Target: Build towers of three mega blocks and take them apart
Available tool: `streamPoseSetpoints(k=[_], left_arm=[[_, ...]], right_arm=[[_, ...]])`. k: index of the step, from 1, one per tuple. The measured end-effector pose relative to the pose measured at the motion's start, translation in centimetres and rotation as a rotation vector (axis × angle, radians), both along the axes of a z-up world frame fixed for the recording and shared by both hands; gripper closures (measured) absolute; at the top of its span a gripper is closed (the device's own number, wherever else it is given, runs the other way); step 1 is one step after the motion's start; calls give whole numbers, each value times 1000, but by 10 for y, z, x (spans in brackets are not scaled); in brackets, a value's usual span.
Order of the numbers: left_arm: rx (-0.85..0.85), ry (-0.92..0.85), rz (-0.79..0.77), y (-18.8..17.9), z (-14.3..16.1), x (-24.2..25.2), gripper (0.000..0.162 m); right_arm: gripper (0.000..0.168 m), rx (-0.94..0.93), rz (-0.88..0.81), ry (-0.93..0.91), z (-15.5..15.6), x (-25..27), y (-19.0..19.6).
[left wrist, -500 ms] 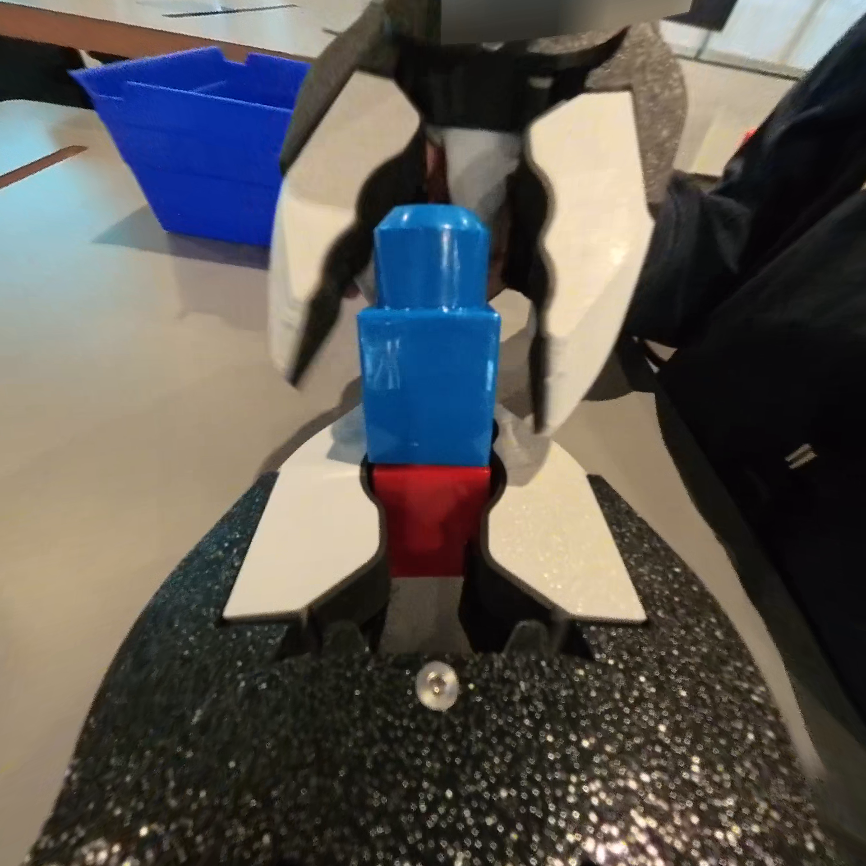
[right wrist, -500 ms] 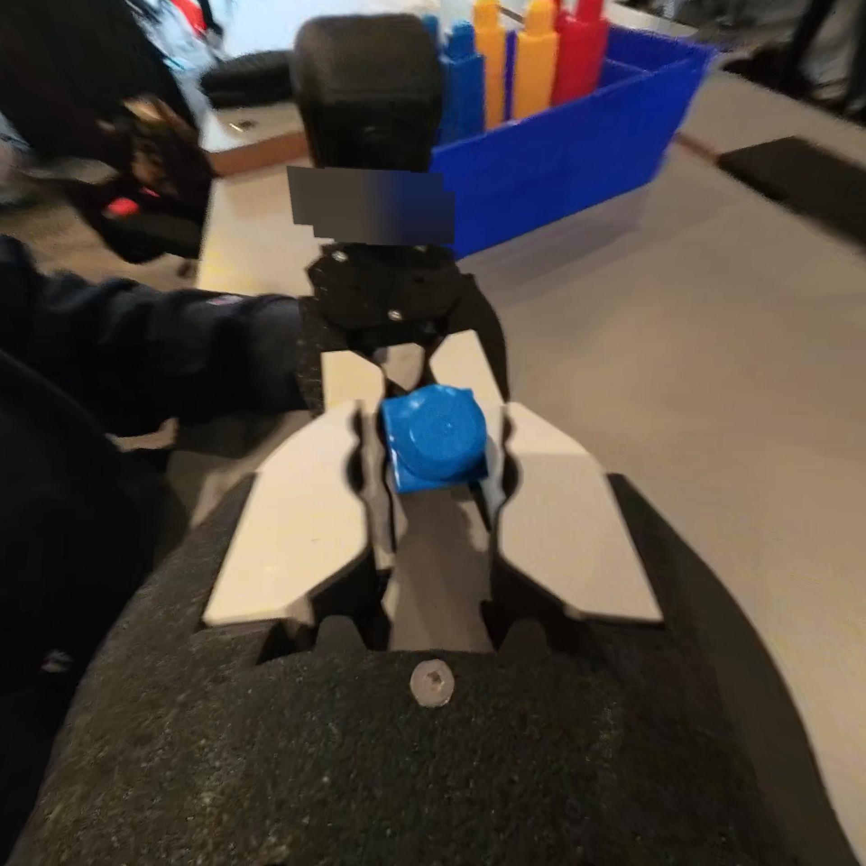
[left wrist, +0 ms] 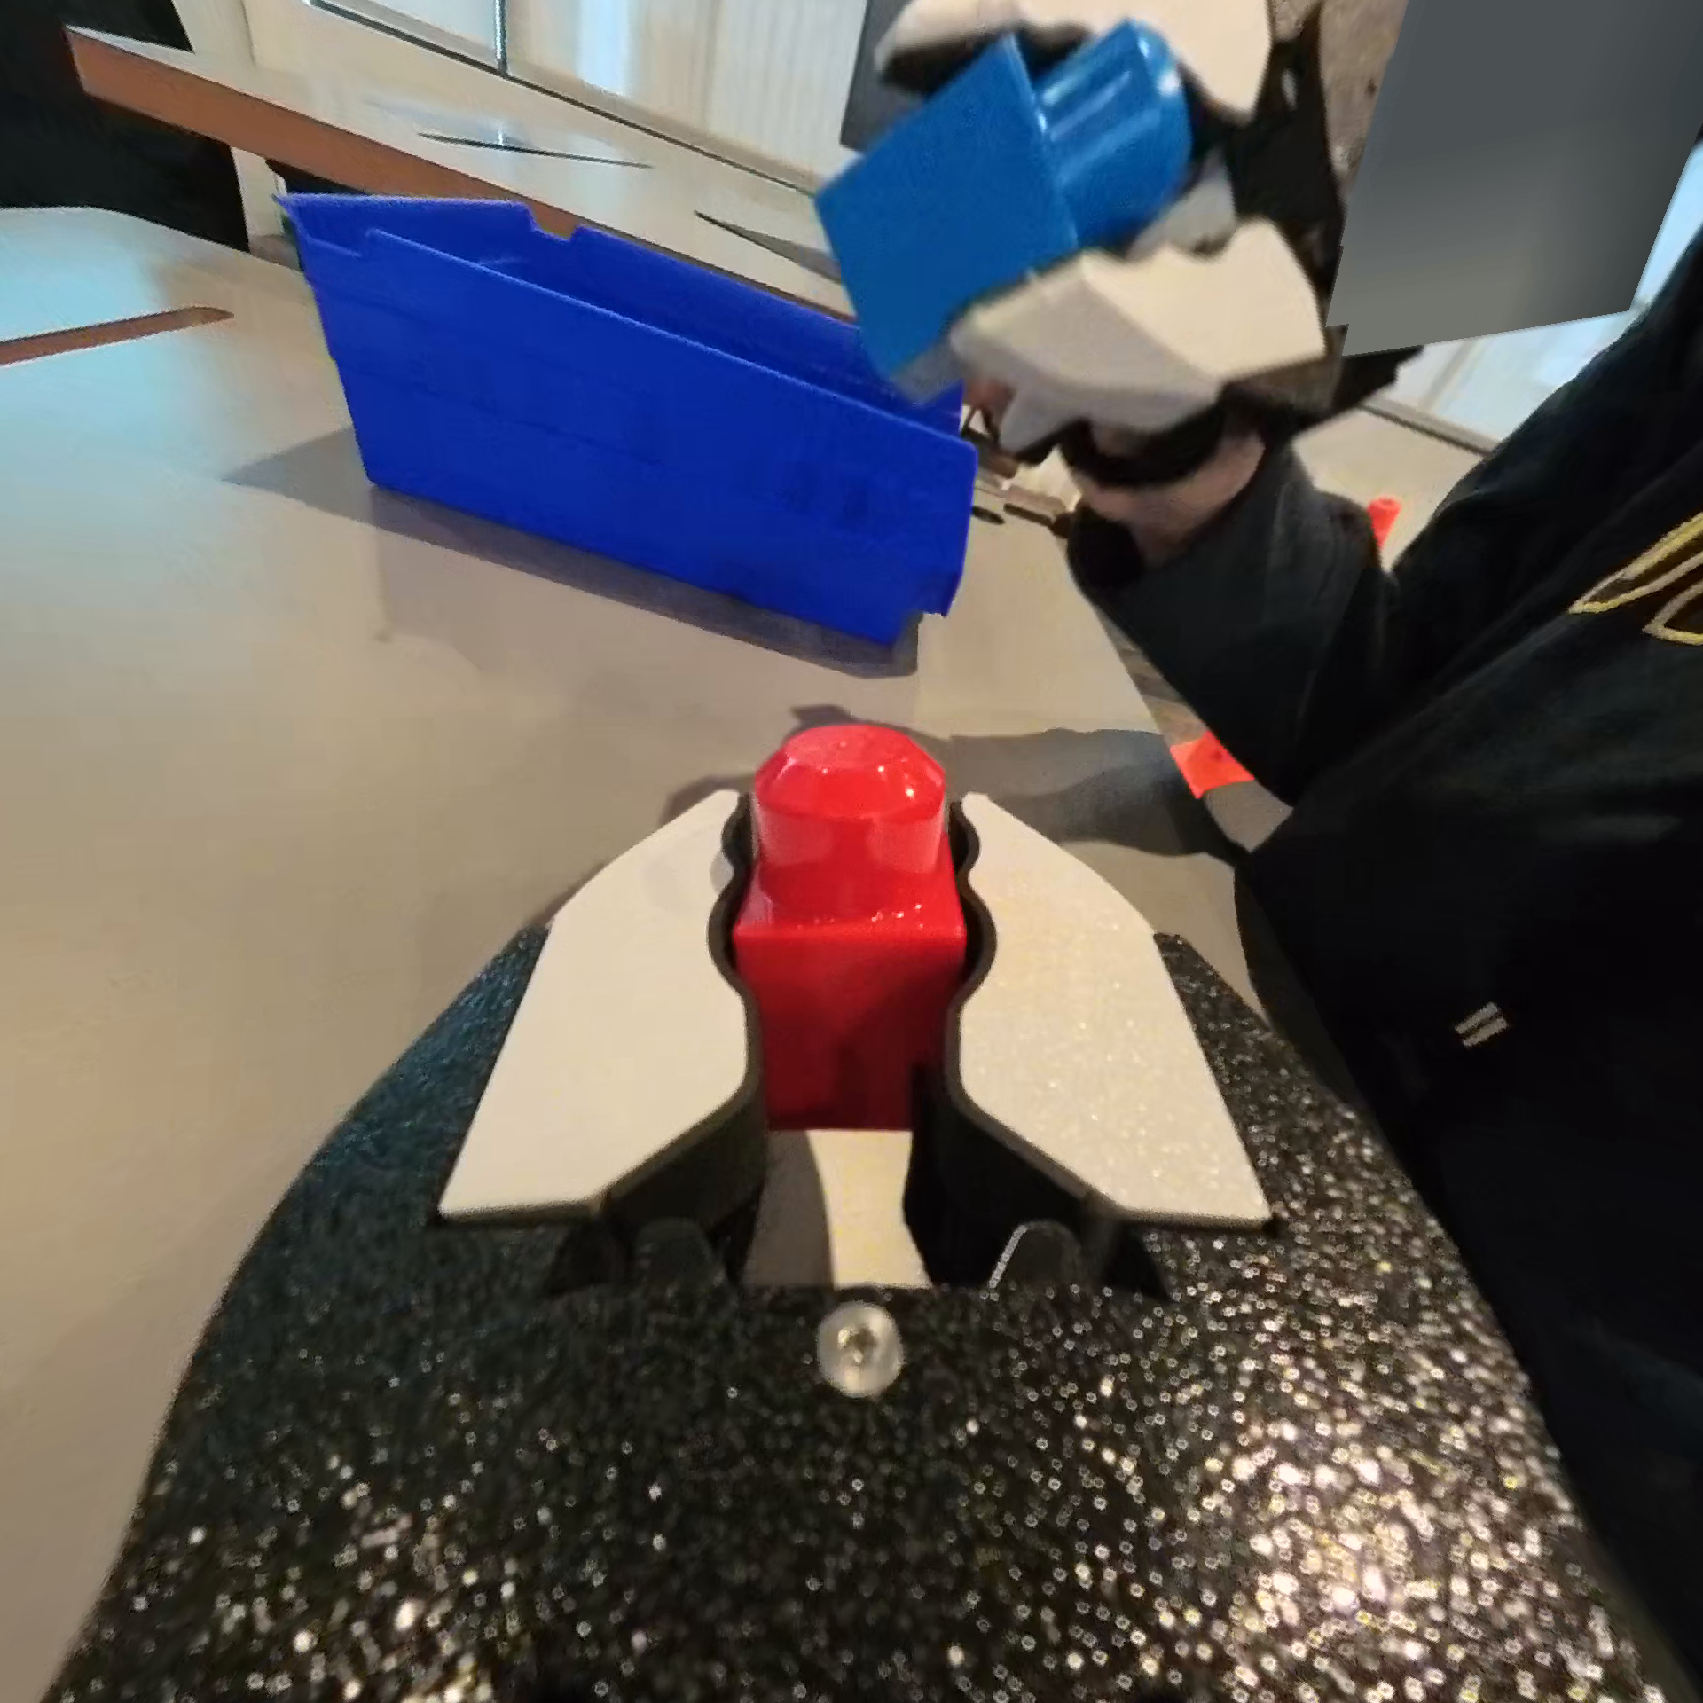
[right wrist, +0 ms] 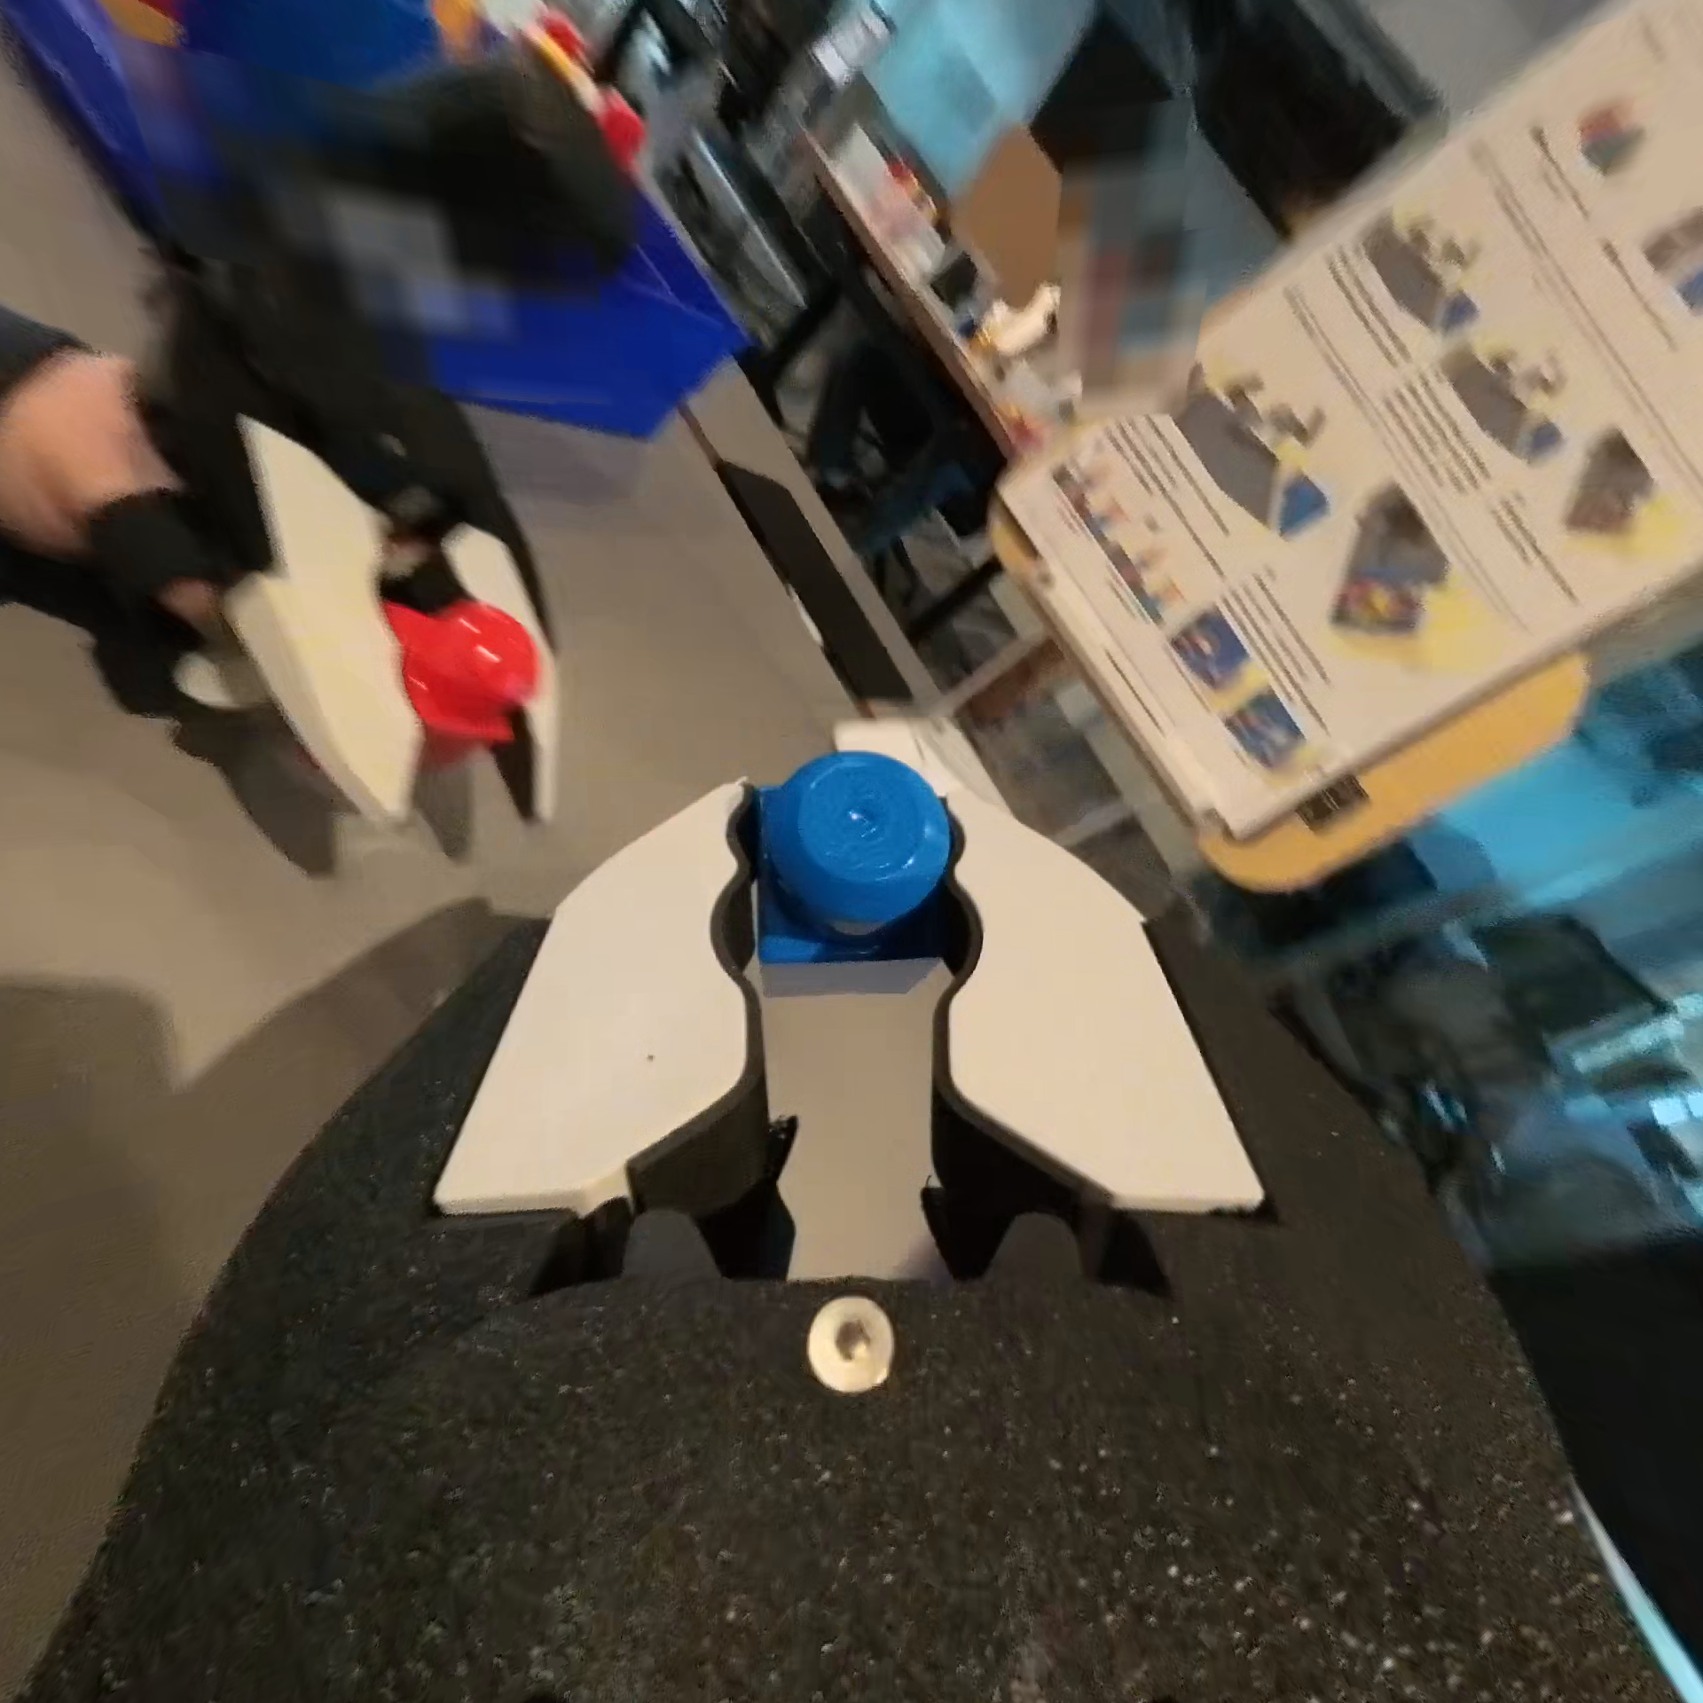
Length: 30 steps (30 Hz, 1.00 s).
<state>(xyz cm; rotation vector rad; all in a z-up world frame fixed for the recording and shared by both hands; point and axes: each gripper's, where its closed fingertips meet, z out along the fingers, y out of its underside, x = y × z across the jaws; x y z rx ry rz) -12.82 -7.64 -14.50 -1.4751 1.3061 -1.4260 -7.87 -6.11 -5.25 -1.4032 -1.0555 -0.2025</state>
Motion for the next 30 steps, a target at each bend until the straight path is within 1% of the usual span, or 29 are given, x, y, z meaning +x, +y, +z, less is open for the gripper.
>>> streamPoseSetpoints(k=[2, 4, 6, 8, 11, 13, 14, 16, 18, 20, 22, 25, 28, 30], left_arm=[[-6, 4, 3, 1, -1, 0, 121], [-5, 12, 3, 1, -2, 1, 121], [-6, 18, 4, 1, -2, 1, 121], [-9, 21, 5, 1, -3, 2, 121], [-14, 27, 5, 2, -4, 2, 121], [-14, 30, 4, 2, -4, 2, 121], [-14, 31, 4, 1, -4, 3, 121], [-14, 33, 4, 1, -5, 3, 121], [-14, 32, 3, 1, -5, 3, 121], [-16, 33, 3, 1, -5, 3, 121], [-18, 35, 2, 1, -5, 3, 121], [-13, 43, -3, 0, -6, 4, 121], [7, 57, -15, -3, -8, 5, 121], [28, 66, -27, -6, -9, 6, 121]], right_arm=[[132, -84, -125, -5, 4, 43, 1], [132, -213, -246, -5, 0, 89, -4], [132, -377, -354, 17, -11, 132, -16], [133, -565, -460, 52, -30, 168, -31], [132, -735, -569, 68, -58, 201, -47], [132, -816, -569, 85, -74, 205, -53], [130, -841, -566, 89, -80, 206, -54], [121, -846, -564, 86, -85, 209, -53], [114, -823, -581, 84, -82, 213, -53], [112, -775, -602, 95, -70, 215, -52], [111, -695, -551, 107, -51, 200, -47], [119, -582, -280, 135, -26, 132, -37], [122, -567, 50, 160, -24, 46, -34], [120, -581, 186, 174, -34, 1, -30]])
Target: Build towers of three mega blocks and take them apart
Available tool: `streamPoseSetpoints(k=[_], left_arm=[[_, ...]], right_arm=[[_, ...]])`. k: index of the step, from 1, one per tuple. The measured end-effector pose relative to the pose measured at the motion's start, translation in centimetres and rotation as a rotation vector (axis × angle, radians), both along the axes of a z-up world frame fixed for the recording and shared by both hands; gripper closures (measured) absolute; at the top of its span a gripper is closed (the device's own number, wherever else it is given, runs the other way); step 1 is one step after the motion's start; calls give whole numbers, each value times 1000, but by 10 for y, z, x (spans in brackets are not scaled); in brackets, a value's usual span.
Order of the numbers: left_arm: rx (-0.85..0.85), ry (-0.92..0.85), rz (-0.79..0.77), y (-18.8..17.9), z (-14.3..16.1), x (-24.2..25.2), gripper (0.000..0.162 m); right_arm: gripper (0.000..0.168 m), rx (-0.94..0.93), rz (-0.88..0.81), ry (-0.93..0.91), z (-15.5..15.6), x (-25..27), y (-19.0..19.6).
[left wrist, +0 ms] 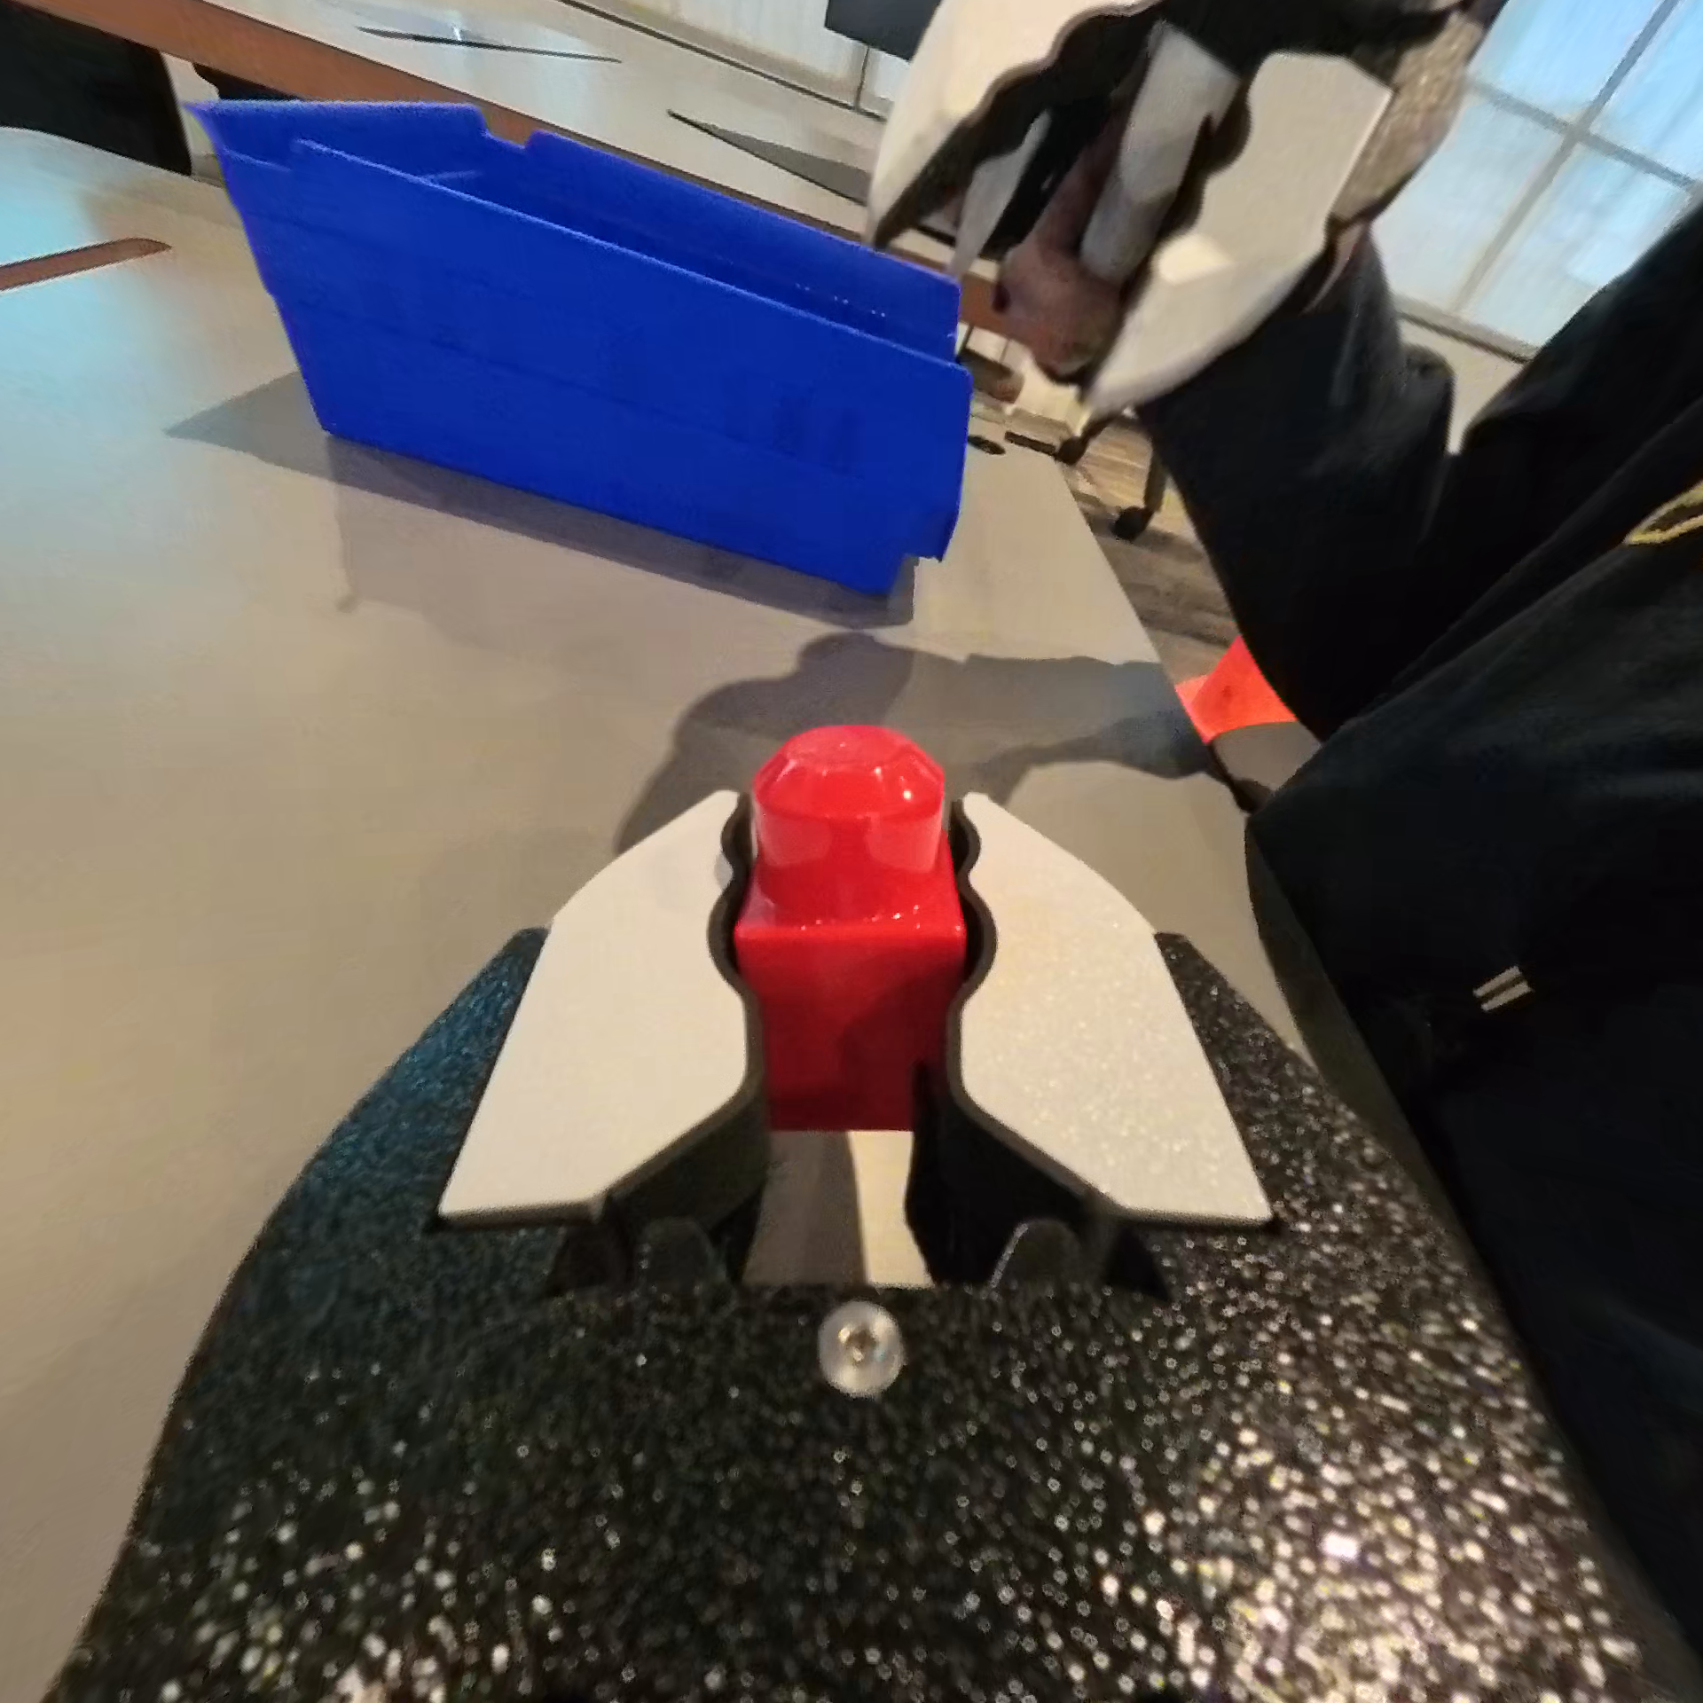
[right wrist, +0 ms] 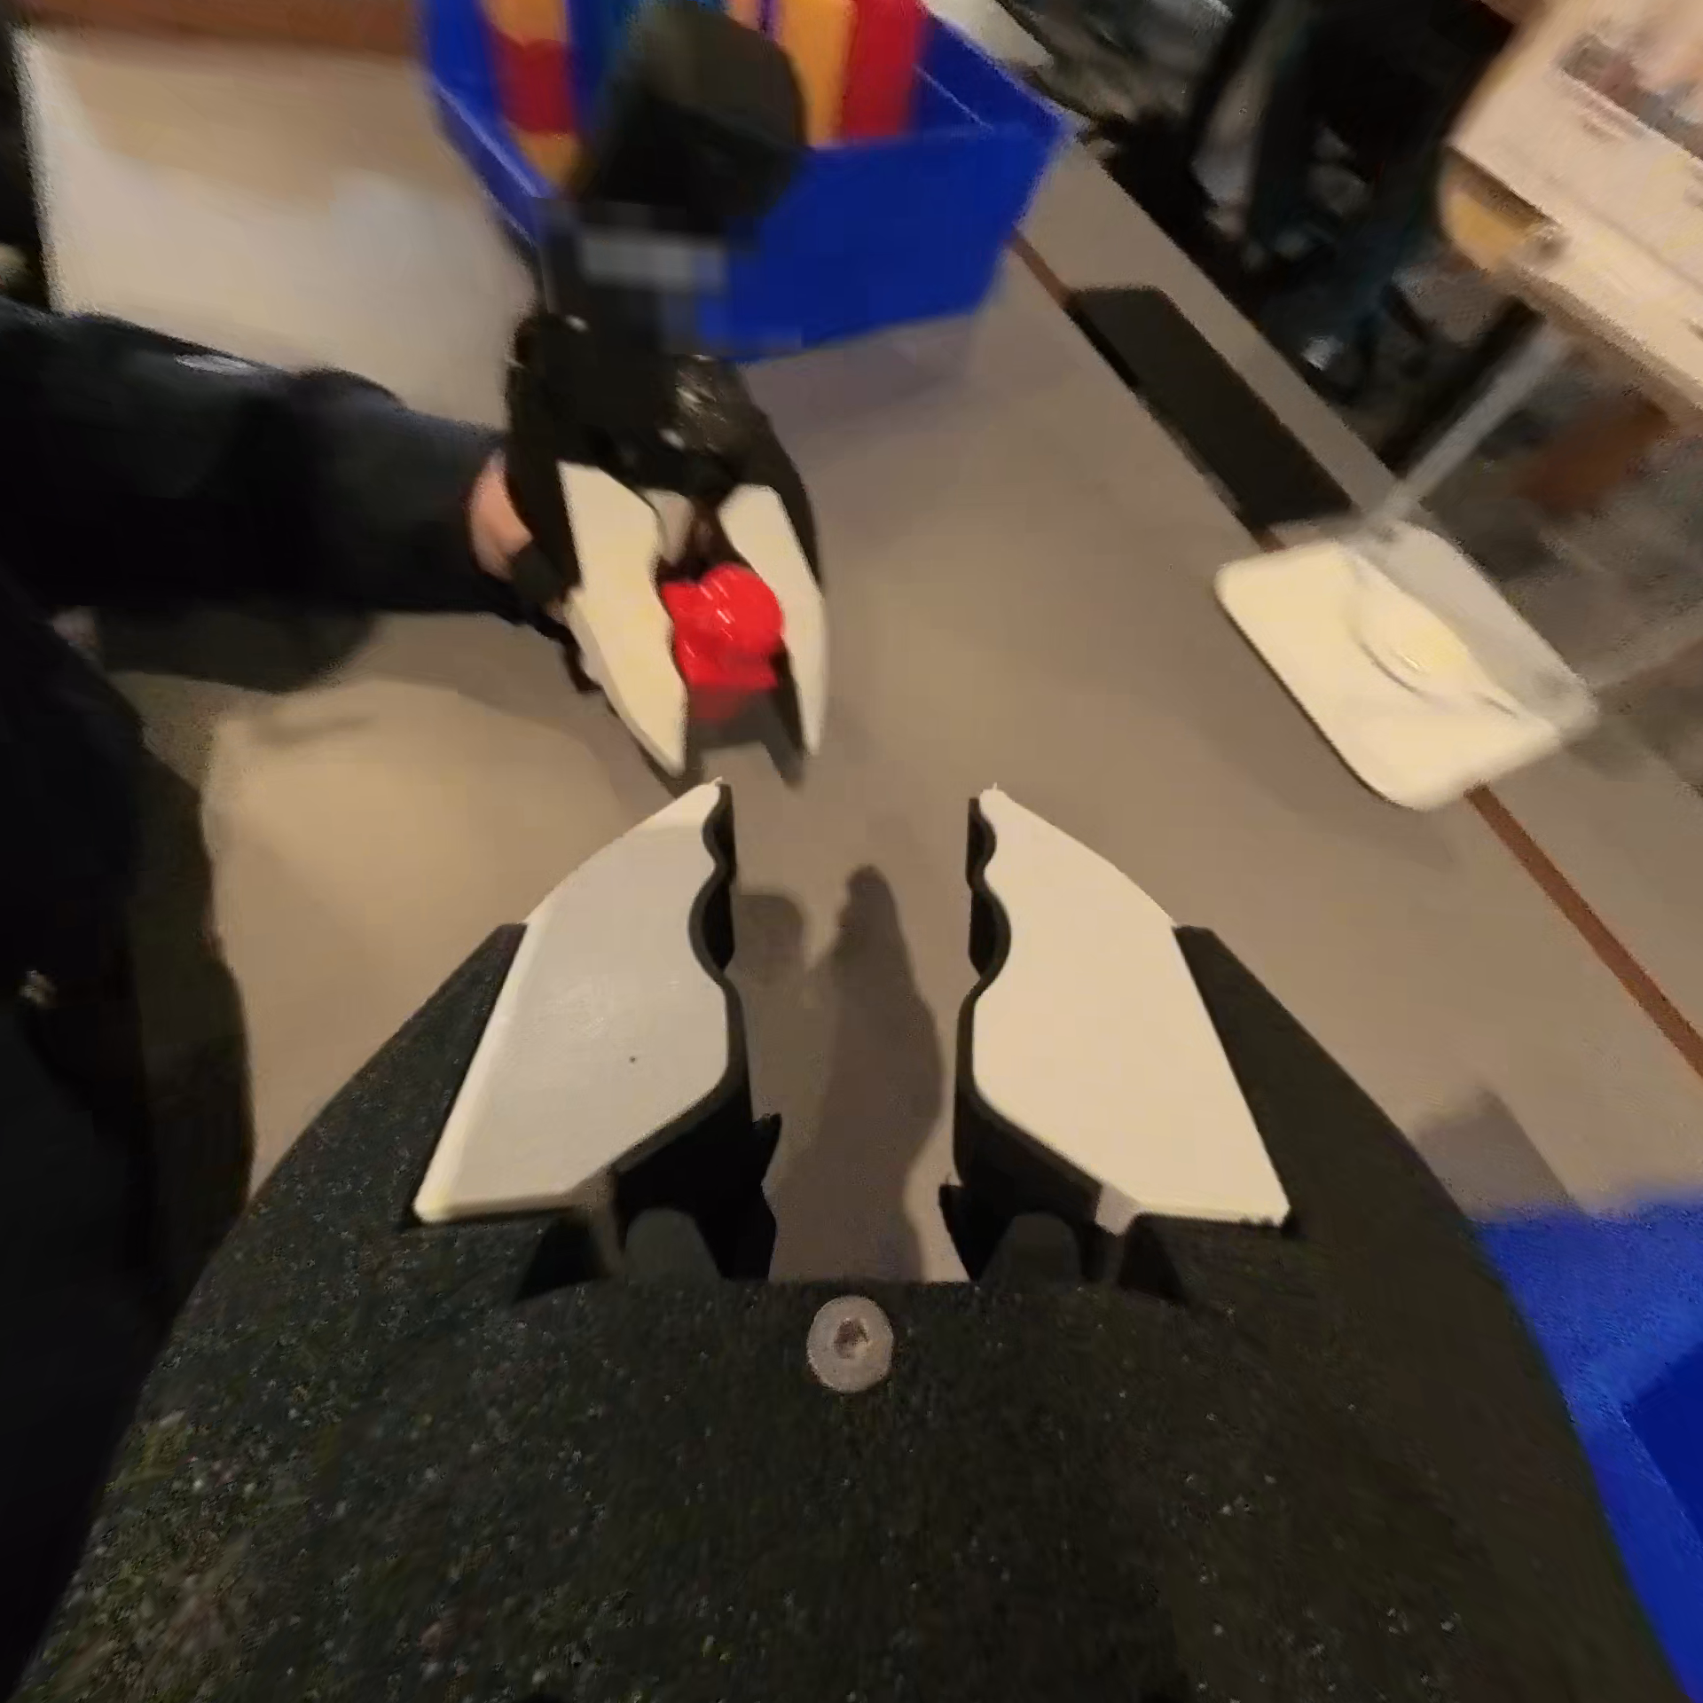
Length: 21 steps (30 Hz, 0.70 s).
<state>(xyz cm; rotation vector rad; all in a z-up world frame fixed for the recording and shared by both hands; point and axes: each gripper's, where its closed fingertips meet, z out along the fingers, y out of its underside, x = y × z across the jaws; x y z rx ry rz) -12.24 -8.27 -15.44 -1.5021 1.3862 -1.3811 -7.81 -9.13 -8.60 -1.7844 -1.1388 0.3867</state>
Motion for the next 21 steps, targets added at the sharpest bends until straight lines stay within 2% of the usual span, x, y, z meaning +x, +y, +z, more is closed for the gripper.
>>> streamPoseSetpoints(k=[4, 9, 14, 18, 21], left_arm=[[50, 13, -40, -9, -2, 1, 121], [98, 38, -76, -17, -6, 2, 121], [108, 51, -91, -19, -8, 2, 121], [129, 45, -90, -20, -8, 3, 121], [143, 14, -55, -16, -4, 3, 108]], right_arm=[[120, -70, 168, 36, -28, -59, 5], [129, -207, 247, 69, -49, -80, 4], [140, -244, 260, 116, -51, -83, 4], [140, -234, 260, 109, -50, -81, 4], [140, -178, 230, 123, -36, -70, 7]])
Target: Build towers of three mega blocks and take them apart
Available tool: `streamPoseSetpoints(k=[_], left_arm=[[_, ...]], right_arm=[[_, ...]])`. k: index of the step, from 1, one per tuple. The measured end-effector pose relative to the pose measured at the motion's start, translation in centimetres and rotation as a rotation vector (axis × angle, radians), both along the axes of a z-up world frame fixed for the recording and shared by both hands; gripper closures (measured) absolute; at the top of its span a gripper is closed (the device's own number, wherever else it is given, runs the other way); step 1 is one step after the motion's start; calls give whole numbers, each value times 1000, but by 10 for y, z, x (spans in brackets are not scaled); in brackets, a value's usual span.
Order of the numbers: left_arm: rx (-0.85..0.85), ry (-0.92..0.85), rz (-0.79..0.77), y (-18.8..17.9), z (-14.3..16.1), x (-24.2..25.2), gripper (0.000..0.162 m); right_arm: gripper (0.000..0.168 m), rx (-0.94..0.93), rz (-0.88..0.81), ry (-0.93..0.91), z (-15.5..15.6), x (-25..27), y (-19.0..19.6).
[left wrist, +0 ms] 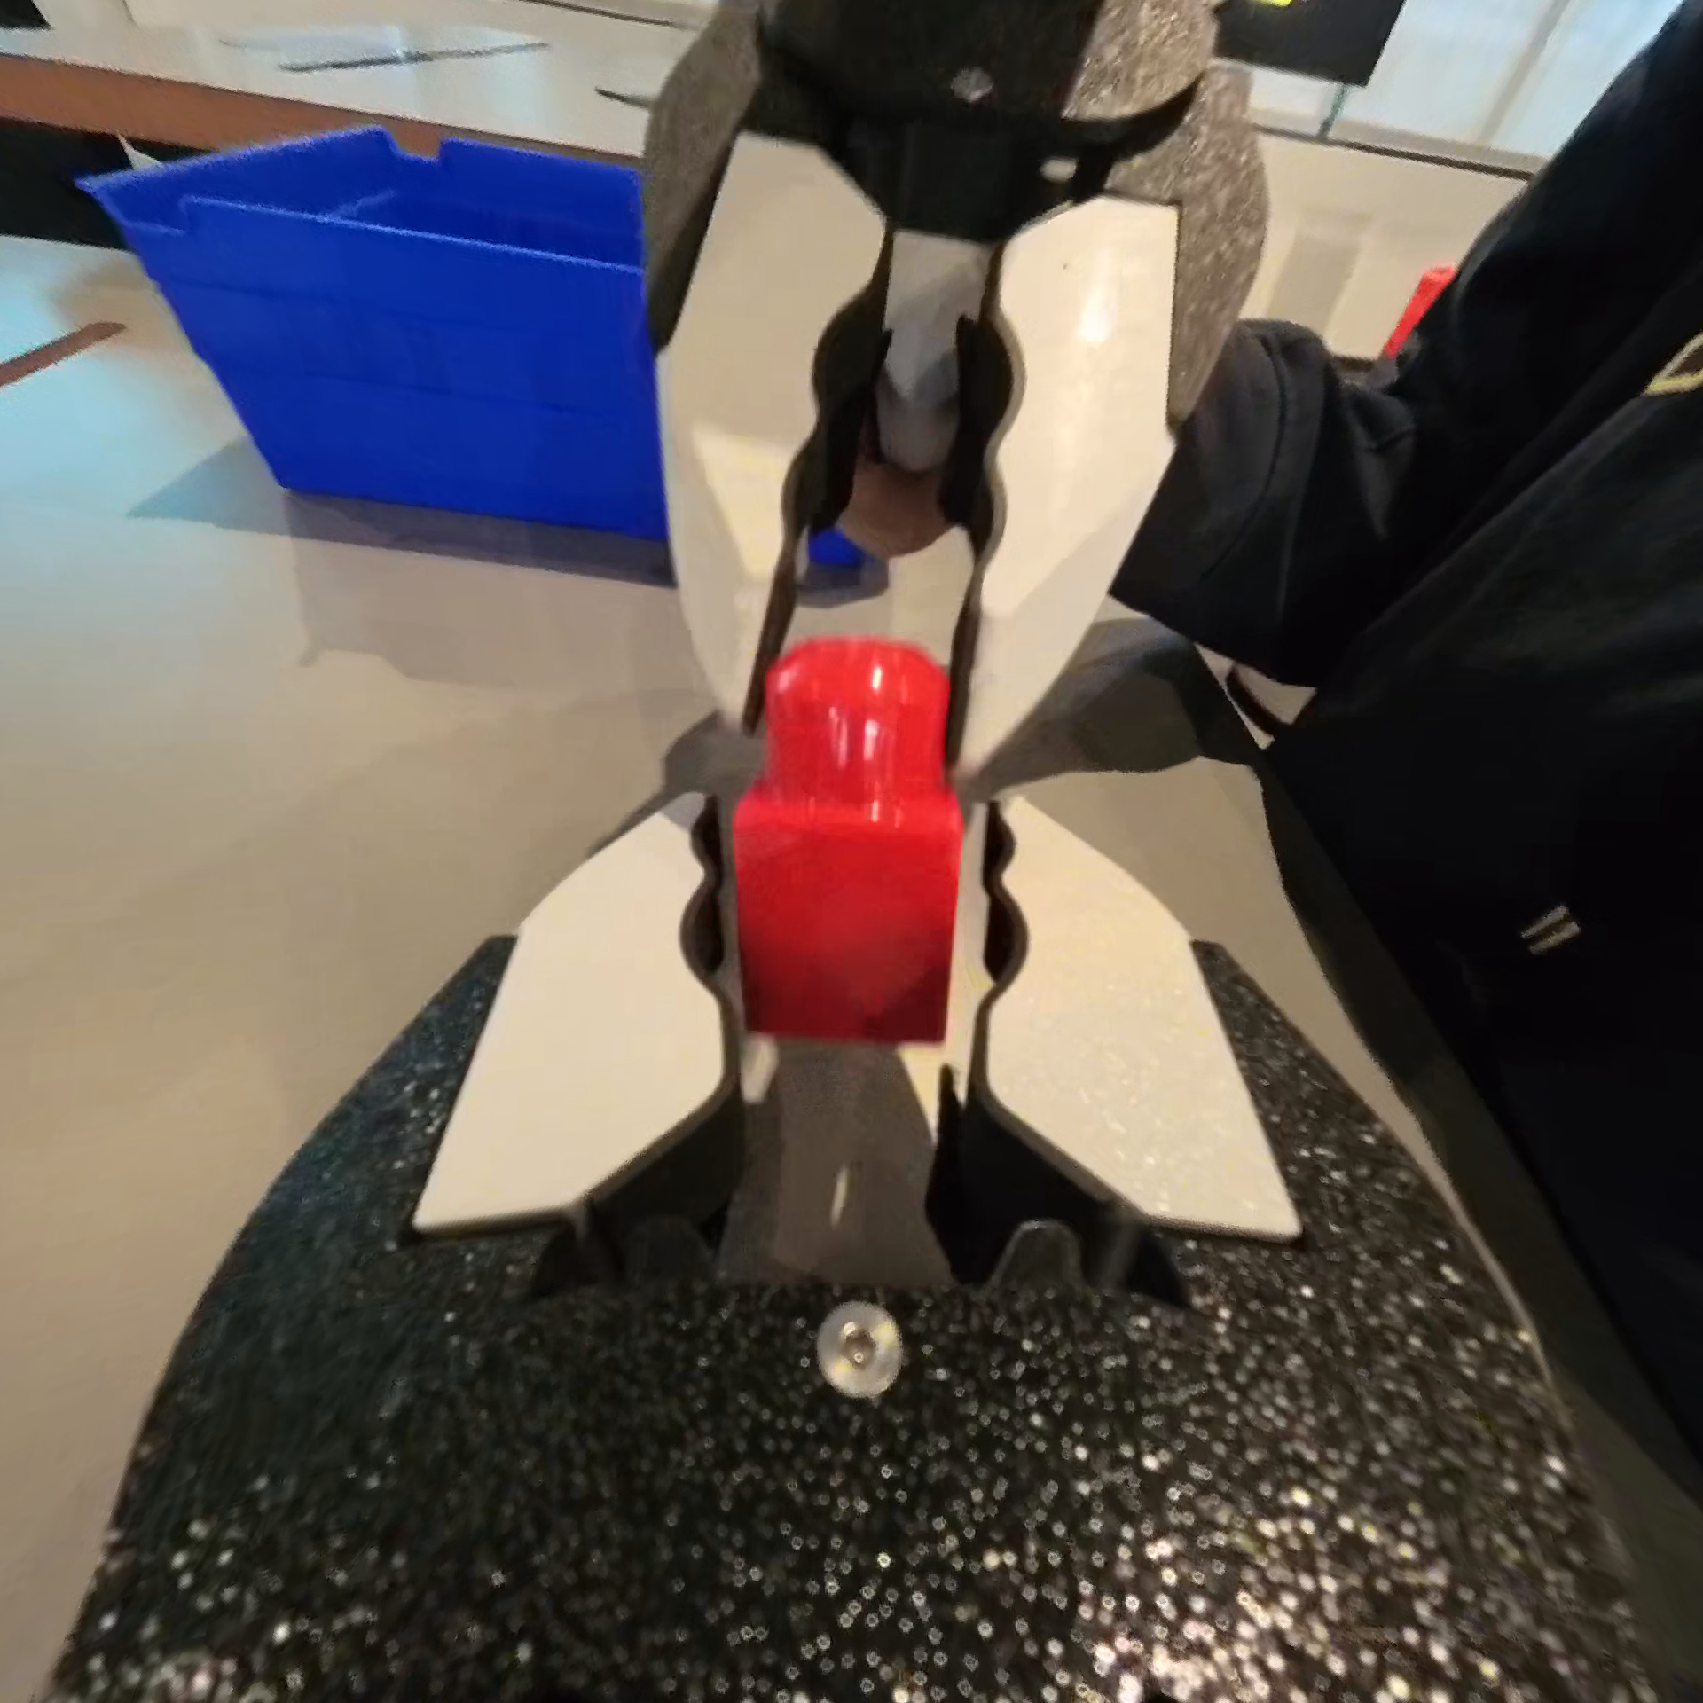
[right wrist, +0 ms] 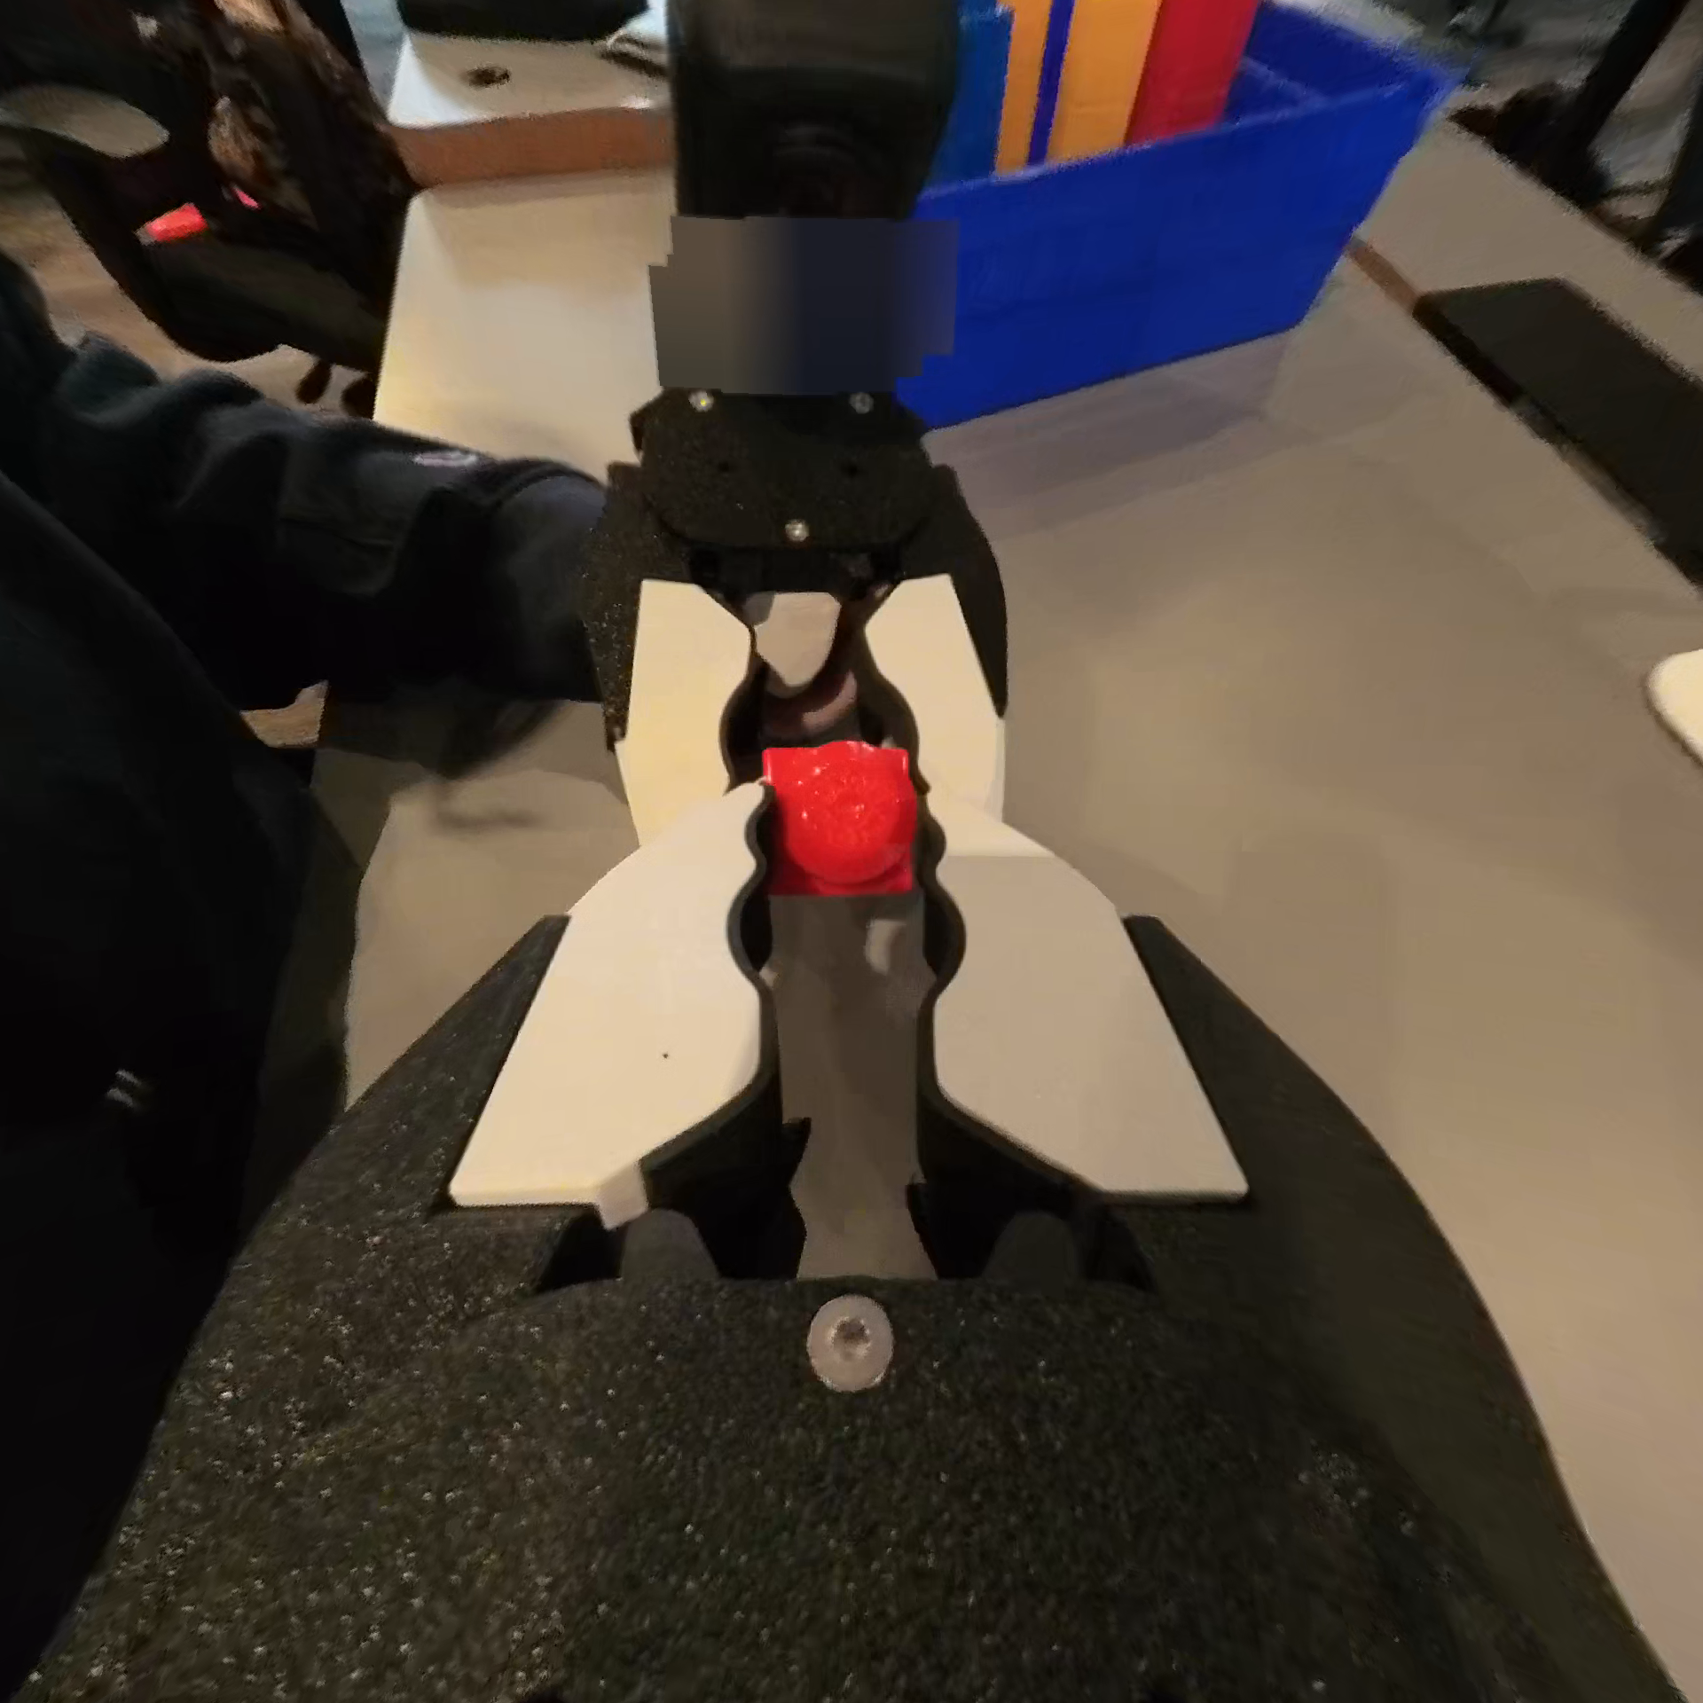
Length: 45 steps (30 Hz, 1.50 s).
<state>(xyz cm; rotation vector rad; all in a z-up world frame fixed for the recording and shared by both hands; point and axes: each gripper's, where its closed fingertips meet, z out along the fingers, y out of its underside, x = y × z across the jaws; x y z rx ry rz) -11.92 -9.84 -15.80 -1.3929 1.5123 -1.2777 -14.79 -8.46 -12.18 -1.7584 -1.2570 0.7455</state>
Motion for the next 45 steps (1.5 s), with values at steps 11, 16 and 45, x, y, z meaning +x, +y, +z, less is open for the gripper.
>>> streamPoseSetpoints(k=[11, 16, 45], left_arm=[[-171, -131, 39, 18, 19, -9, 104], [-181, -132, 41, 19, 19, -9, 107], [58, -305, 453, 34, 46, -112, 162]], right_arm=[[140, 254, -825, -200, 80, 245, 76], [140, 94, -1005, -296, 23, 320, 122], [119, 444, 391, -24, 105, -206, 106]])
